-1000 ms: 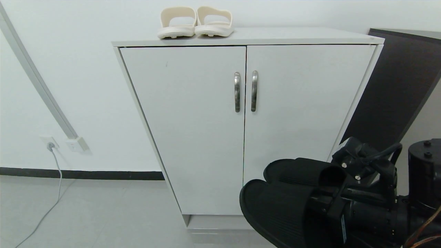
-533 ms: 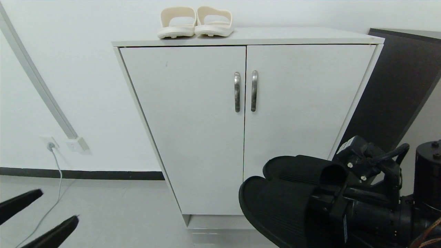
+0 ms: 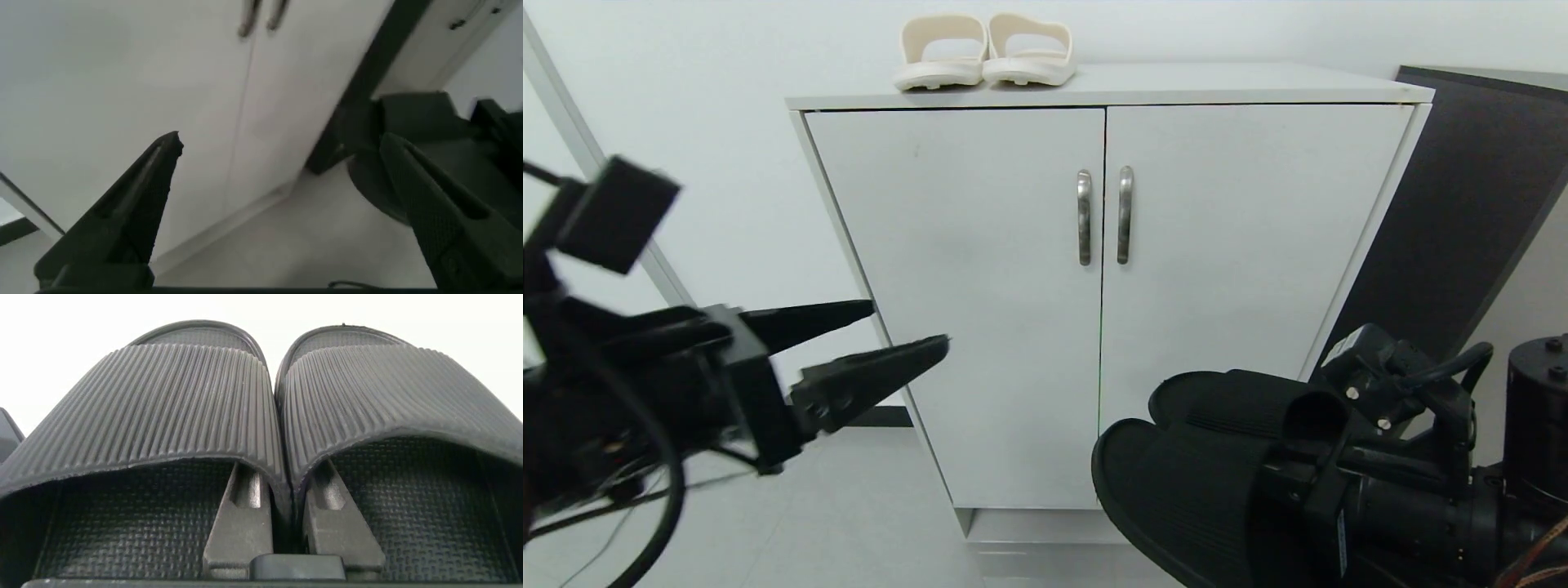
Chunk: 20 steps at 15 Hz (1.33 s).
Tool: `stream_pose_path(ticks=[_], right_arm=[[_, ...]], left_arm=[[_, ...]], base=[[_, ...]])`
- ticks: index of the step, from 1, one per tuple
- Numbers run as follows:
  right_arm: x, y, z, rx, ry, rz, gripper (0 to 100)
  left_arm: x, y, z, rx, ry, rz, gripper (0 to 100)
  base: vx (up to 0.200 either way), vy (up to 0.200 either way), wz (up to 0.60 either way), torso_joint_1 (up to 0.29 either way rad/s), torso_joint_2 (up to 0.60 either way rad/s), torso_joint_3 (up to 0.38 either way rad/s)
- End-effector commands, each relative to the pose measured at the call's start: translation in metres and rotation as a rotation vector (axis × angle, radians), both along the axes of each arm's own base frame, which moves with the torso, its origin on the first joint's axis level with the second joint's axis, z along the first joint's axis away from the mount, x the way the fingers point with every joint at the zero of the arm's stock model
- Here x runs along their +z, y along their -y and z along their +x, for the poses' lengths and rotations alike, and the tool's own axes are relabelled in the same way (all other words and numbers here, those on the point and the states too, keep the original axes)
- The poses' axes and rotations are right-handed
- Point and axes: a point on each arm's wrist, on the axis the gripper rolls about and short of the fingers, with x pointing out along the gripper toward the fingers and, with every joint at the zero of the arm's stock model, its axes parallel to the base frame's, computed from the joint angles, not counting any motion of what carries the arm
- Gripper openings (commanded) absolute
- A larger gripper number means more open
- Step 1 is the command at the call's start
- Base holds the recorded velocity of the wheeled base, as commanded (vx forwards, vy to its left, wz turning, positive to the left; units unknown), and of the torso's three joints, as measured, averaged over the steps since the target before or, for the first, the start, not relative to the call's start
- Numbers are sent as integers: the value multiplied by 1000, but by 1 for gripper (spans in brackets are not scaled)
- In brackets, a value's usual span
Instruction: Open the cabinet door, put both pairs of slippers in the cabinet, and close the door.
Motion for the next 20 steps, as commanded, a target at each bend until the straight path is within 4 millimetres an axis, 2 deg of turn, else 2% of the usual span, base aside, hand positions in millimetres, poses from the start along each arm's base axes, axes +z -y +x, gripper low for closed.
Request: stream_pose_path(ticks=[1, 4, 6, 11, 13, 15, 16, 17, 20], right_arm=[[0, 0, 0, 0, 0, 0, 0], [0, 0, 0, 0, 1, 1, 0], [0, 1, -1, 0, 0, 0, 0], [-4, 4, 0, -11, -12, -6, 0], [-8, 5, -1, -7, -22, -17, 0], [-9, 5, -1, 3, -28, -19, 0], [-10, 4, -2, 25, -34, -17, 0], [-10, 4, -2, 25, -34, -17, 0], [-10, 4, -1, 25, -36, -19, 0]], left_arm=[[5, 35, 32, -64, -29, 17, 100], [14, 55, 54, -93, -23, 12, 100], [20, 73, 73, -198, -16, -6, 100], [27, 115, 109, -316, -77, -95, 100], [27, 124, 116, -412, -98, -111, 100], [29, 127, 118, -436, -106, -126, 100], [40, 133, 124, -504, -150, -199, 100], [43, 134, 126, -531, -164, -215, 100], [43, 140, 136, -514, -153, -220, 100]], base=[[0, 0, 0, 0, 0, 0], [0, 0, 0, 0, 0, 0], [0, 0, 0, 0, 0, 0], [0, 0, 0, 0, 0, 0], [0, 0, 0, 0, 0, 0], [0, 0, 0, 0, 0, 0], [0, 0, 0, 0, 0, 0], [0, 0, 0, 0, 0, 0], [0, 0, 0, 0, 0, 0]])
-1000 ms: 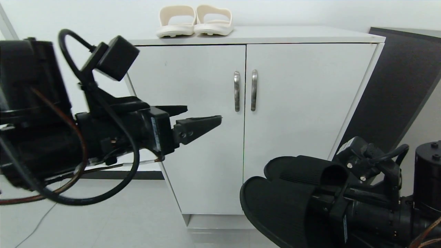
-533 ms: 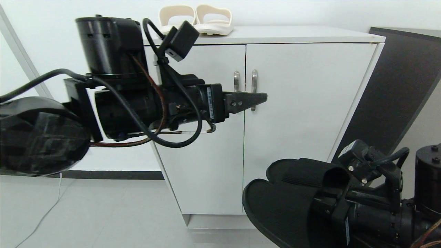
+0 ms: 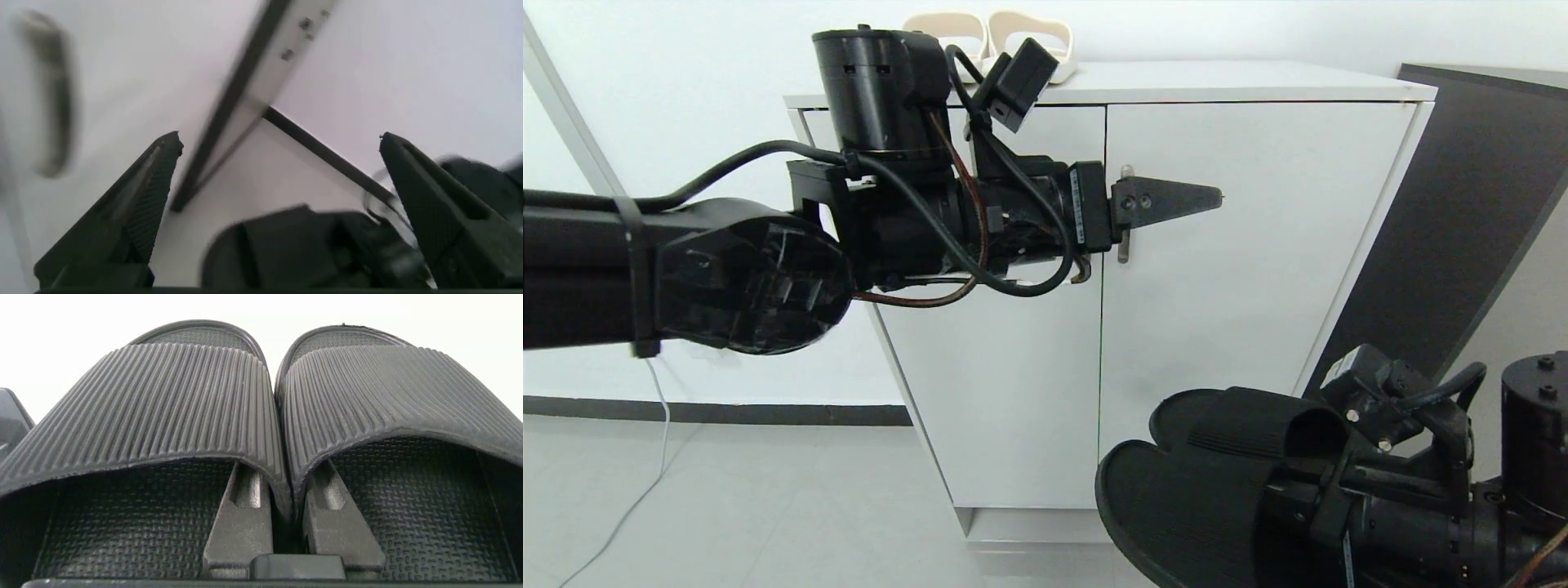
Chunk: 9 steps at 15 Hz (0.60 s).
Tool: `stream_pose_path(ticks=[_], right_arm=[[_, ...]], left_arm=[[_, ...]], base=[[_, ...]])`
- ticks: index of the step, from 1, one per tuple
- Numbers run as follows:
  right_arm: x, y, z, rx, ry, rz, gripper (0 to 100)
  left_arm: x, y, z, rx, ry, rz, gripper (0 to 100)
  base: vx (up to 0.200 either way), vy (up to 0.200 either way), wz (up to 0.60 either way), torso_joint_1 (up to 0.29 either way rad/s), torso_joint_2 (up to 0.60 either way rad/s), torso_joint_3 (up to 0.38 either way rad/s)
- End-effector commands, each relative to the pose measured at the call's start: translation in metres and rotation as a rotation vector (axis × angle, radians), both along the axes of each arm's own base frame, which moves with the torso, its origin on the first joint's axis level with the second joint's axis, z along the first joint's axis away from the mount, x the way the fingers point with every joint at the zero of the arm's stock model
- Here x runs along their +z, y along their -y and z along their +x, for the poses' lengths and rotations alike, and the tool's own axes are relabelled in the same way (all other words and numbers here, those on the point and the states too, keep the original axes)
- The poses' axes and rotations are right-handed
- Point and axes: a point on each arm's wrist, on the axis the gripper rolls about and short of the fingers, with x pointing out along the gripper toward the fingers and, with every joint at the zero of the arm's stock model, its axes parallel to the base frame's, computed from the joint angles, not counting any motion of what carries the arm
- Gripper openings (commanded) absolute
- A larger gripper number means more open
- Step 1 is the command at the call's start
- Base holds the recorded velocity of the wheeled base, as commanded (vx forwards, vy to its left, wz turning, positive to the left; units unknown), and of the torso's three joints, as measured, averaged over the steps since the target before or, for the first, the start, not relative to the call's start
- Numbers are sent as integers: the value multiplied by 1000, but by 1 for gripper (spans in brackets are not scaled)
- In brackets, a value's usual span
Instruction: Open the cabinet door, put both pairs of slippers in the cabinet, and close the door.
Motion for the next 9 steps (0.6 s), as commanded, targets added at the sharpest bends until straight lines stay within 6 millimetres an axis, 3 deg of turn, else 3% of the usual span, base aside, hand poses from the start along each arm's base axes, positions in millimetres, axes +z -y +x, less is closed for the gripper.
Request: stream_pose_path(ticks=[1, 4, 9], right_arm=[[-1, -1, 0, 2, -2, -4, 0], [-1, -1, 0, 1, 0, -4, 0], [0, 0, 1, -2, 1, -2, 0]], left_arm=[[-1, 5, 7, 38, 4, -1, 100], [0, 4, 6, 84, 6, 10, 100], [-11, 13, 21, 218, 33, 64, 100]], base=[[0, 0, 0, 0, 0, 0], [0, 0, 0, 0, 0, 0], [0, 0, 0, 0, 0, 0]])
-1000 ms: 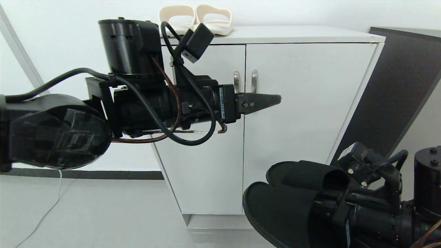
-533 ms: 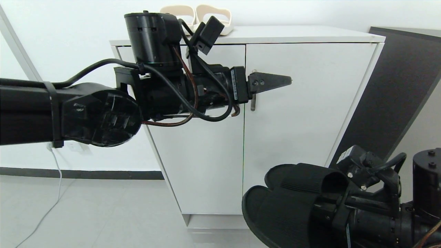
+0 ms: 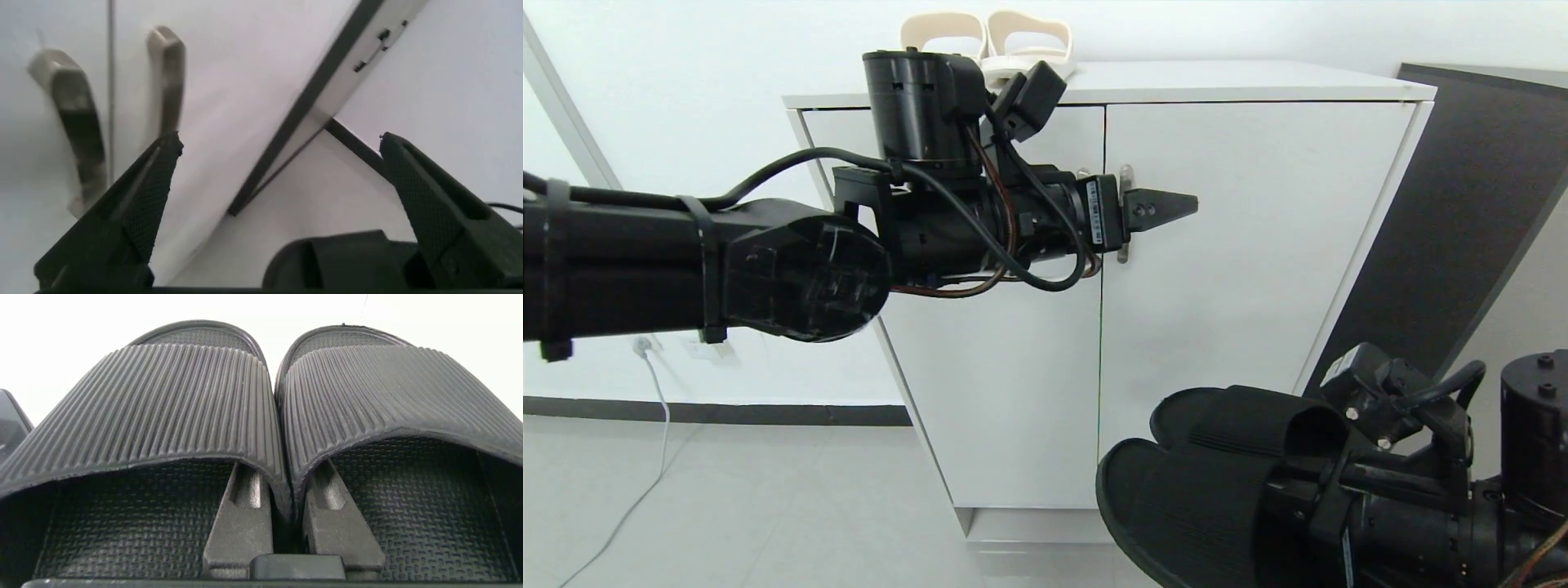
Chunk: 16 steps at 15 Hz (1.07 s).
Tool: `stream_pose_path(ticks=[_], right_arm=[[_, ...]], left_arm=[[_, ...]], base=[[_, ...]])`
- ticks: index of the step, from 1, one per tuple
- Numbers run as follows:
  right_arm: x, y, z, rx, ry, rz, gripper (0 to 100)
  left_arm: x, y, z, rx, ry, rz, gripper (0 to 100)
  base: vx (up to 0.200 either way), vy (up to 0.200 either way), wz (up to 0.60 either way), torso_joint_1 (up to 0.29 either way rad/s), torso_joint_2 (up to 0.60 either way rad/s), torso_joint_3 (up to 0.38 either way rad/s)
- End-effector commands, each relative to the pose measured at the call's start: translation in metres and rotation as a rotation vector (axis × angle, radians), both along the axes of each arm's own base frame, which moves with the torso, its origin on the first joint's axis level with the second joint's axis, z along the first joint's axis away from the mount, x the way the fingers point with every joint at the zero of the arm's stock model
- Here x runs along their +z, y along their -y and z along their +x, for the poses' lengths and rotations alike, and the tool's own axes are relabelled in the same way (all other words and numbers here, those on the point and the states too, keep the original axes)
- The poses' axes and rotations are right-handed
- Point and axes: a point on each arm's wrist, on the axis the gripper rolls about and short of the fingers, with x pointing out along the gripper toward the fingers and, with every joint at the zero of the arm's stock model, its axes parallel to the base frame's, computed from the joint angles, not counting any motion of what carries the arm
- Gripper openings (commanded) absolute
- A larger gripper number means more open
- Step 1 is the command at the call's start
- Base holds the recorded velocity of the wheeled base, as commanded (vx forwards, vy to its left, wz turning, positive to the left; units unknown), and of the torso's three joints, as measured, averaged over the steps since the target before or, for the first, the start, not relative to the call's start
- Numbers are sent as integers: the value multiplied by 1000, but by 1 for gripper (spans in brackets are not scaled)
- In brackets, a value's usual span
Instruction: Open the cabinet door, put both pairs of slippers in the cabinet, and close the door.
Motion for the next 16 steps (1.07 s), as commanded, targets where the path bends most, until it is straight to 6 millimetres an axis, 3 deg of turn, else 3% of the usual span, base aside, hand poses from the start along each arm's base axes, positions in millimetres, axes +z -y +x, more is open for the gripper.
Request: stream_pose_path(ticks=[1, 9, 16], right_arm=[[-1, 0, 0, 0, -2, -1, 0], [-1, 0, 0, -1, -2, -1, 0], [-1, 0, 0, -2, 0, -3, 0]], left_arm=[[-4, 5, 7, 18, 0, 7, 100], [-10, 8, 32, 115, 7, 5, 100], [-13, 11, 37, 118, 4, 7, 100]], base=[[0, 0, 0, 0, 0, 0], [0, 0, 0, 0, 0, 0], [0, 0, 0, 0, 0, 0]])
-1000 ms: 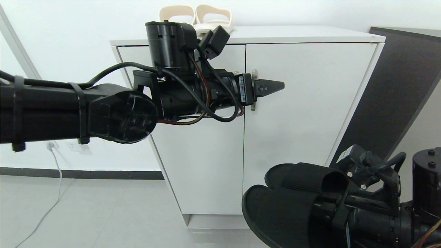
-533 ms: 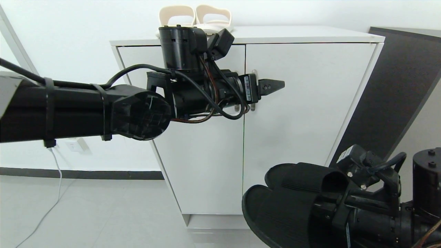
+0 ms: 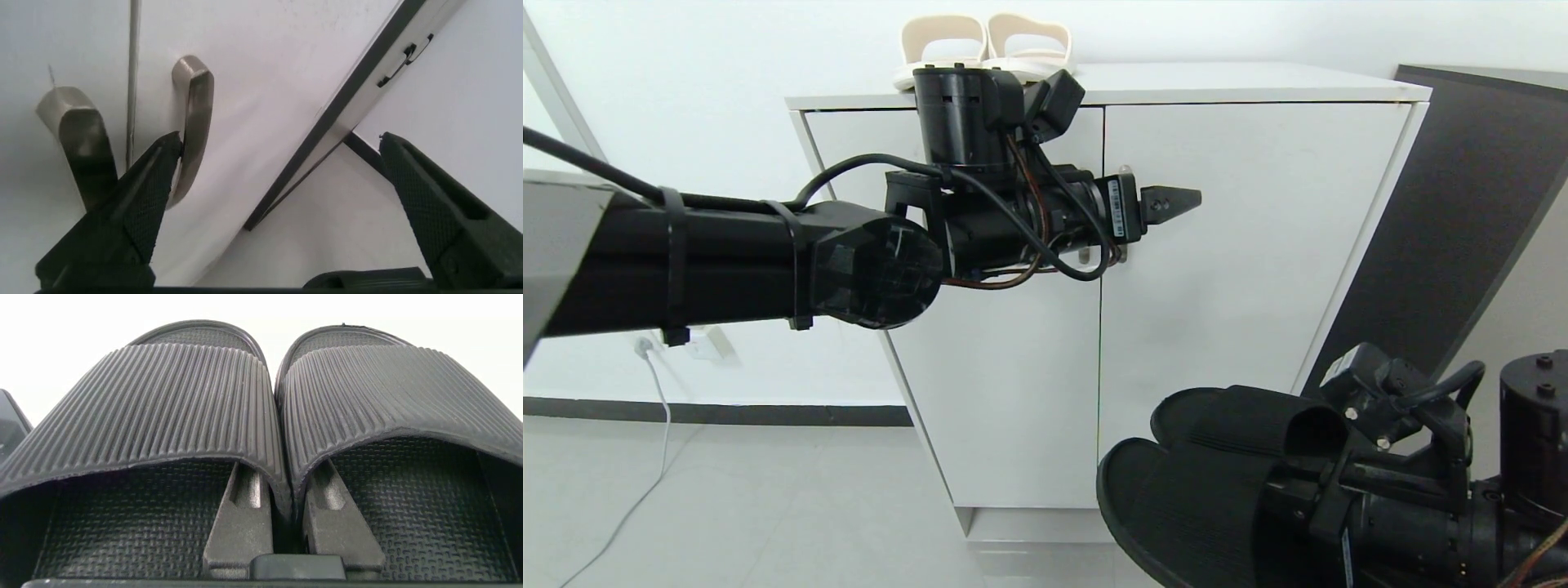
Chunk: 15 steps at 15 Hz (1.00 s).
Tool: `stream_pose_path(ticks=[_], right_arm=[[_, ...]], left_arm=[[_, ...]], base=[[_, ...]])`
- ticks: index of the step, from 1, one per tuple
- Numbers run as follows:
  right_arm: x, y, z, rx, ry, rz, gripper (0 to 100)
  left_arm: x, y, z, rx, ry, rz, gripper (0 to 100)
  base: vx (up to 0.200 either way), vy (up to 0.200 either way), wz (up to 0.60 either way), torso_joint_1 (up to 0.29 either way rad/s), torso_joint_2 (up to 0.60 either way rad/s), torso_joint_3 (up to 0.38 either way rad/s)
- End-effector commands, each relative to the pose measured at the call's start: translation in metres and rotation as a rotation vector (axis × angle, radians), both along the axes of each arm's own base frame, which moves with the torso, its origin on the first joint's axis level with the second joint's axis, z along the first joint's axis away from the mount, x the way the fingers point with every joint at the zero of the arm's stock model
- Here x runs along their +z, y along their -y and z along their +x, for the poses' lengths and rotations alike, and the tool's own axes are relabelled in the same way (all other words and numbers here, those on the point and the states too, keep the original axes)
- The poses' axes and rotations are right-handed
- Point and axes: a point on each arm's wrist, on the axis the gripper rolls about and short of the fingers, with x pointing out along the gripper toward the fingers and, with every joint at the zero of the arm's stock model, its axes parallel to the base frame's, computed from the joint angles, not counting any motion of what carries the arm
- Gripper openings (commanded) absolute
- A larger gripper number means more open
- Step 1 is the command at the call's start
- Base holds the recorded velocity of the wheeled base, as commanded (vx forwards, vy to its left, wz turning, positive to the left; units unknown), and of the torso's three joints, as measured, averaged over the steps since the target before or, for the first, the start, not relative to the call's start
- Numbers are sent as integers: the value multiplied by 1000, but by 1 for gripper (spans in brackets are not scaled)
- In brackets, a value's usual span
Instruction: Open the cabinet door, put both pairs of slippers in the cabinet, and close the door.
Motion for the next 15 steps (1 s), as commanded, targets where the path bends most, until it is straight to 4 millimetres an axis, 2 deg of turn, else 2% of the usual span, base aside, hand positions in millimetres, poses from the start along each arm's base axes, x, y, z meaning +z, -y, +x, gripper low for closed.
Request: stream_pose_path(ticks=[1, 6, 7, 11, 15], right_arm=[[0, 0, 0, 1, -1, -1, 0], [-1, 0, 0, 2, -2, -1, 0], [0, 0, 0, 2, -1, 0, 0], [-1, 0, 0, 3, -2, -1, 0], [-3, 2, -2, 6, -8, -6, 0]], left_arm=[[-2, 1, 1, 2, -10, 7, 100], [-4, 1, 2, 0, -21, 14, 100], [-4, 1, 2, 0, -21, 14, 0], [-3, 1, 0, -6, -21, 13, 0], [4, -2, -25, -35, -24, 15, 0]], base=[[0, 0, 0, 0, 0, 0], [0, 0, 0, 0, 0, 0], [0, 0, 0, 0, 0, 0], [0, 0, 0, 0, 0, 0], [0, 0, 0, 0, 0, 0]])
